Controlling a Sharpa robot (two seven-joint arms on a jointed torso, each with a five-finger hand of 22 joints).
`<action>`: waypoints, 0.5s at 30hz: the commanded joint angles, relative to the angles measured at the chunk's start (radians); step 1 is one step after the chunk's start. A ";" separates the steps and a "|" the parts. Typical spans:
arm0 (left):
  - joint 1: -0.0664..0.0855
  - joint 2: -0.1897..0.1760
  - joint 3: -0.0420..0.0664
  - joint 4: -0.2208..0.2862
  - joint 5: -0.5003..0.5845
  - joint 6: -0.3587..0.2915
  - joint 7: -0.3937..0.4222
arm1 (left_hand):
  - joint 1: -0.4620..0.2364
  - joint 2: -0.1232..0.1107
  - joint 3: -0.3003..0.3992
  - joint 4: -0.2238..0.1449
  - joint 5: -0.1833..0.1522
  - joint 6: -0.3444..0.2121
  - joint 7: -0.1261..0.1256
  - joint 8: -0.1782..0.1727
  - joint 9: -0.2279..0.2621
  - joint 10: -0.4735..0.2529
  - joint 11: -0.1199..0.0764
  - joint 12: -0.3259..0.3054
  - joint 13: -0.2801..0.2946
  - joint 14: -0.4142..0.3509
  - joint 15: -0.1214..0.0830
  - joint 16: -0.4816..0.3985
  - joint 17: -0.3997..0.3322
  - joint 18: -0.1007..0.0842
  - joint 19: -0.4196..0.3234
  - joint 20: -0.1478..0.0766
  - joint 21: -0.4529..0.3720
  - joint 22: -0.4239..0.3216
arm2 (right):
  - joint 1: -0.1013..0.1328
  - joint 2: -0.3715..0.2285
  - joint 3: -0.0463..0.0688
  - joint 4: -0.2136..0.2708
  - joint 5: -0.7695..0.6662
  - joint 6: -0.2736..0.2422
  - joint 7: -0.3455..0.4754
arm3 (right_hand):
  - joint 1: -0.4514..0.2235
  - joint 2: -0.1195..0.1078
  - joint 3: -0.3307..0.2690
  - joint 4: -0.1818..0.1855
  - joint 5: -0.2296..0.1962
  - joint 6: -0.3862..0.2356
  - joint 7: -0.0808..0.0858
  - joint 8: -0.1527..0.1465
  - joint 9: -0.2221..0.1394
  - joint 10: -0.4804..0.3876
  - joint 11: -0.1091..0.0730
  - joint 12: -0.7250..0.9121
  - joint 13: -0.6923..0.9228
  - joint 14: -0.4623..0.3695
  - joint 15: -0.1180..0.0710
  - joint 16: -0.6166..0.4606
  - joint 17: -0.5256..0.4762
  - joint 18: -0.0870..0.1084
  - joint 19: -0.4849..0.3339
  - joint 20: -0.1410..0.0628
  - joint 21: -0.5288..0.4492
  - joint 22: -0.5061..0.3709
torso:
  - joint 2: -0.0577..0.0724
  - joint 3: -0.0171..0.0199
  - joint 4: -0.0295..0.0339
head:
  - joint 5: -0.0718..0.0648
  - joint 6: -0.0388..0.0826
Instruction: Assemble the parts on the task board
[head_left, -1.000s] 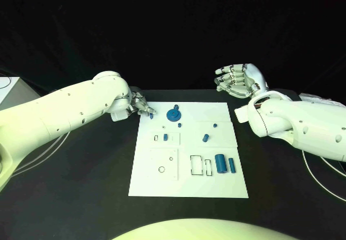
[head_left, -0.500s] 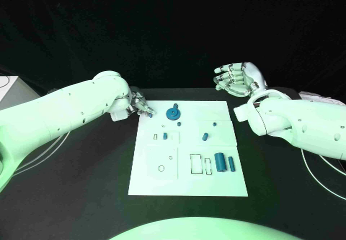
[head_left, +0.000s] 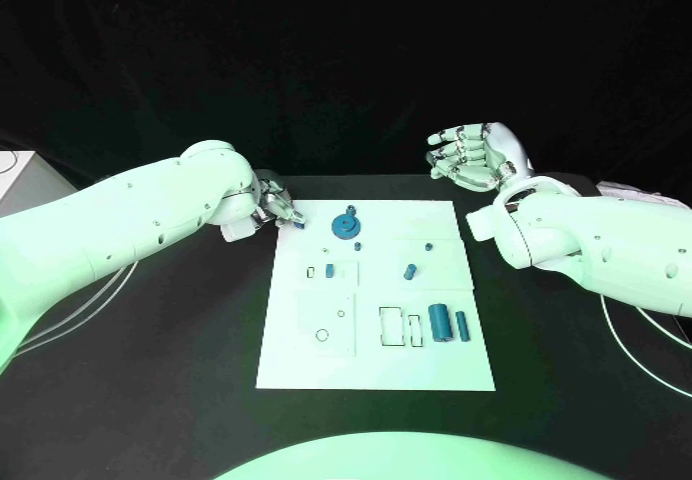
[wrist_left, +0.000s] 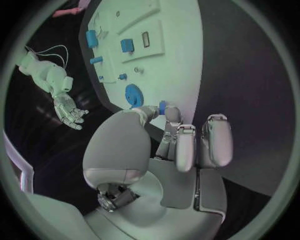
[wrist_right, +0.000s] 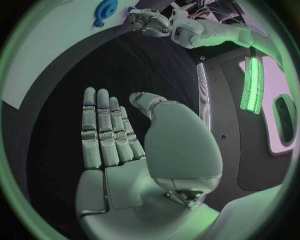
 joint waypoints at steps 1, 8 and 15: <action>0.000 -0.006 0.002 0.017 0.084 -0.039 0.014 | 0.004 -0.002 0.114 -0.078 -0.007 -0.009 0.002 0.033 0.093 0.003 -0.003 0.003 0.001 0.084 -0.006 -0.003 0.197 0.012 -0.002 -0.004 -0.002 0.002 | 0.000 0.001 0.000 -0.001 -0.010 0.014 0.001 | -0.006 0.007 -0.001 -0.005 0.003 0.005 -0.001 -0.007 -0.001 0.008 -0.002 -0.004 -0.001 0.006 -0.001 -0.006 -0.001 0.011 0.007 0.001 -0.004 -0.001 | 0.000 -0.0004 -0.0008 | 0.000 0.002; 0.000 -0.038 0.003 0.069 0.123 -0.058 0.010 | -0.017 -0.014 0.174 -0.108 -0.011 -0.010 0.001 0.048 0.104 0.012 -0.004 0.011 0.009 0.084 -0.006 -0.005 0.195 0.011 0.000 -0.004 -0.001 0.005 | -0.001 0.001 0.000 -0.004 -0.010 0.018 -0.002 | -0.008 0.007 -0.001 -0.006 0.009 0.005 -0.001 -0.008 -0.002 0.008 -0.001 -0.006 -0.001 0.007 -0.001 -0.009 -0.004 0.011 0.007 0.001 -0.006 -0.003 | -0.002 0.0006 0.0009 | 0.001 0.006; 0.000 -0.097 0.003 0.162 0.148 -0.086 0.006 | -0.032 -0.022 0.204 -0.125 -0.011 -0.007 0.000 0.055 0.109 0.024 -0.005 0.020 0.021 0.085 -0.008 -0.004 0.197 0.010 0.003 -0.005 0.002 0.011 | -0.001 -0.002 0.000 -0.005 -0.010 0.023 -0.007 | -0.010 0.007 -0.001 -0.005 0.010 0.005 -0.001 -0.009 -0.002 0.008 -0.001 -0.007 -0.001 0.007 0.000 -0.010 -0.005 0.011 0.007 0.002 -0.006 -0.005 | -0.005 0.0016 0.0031 | 0.005 0.004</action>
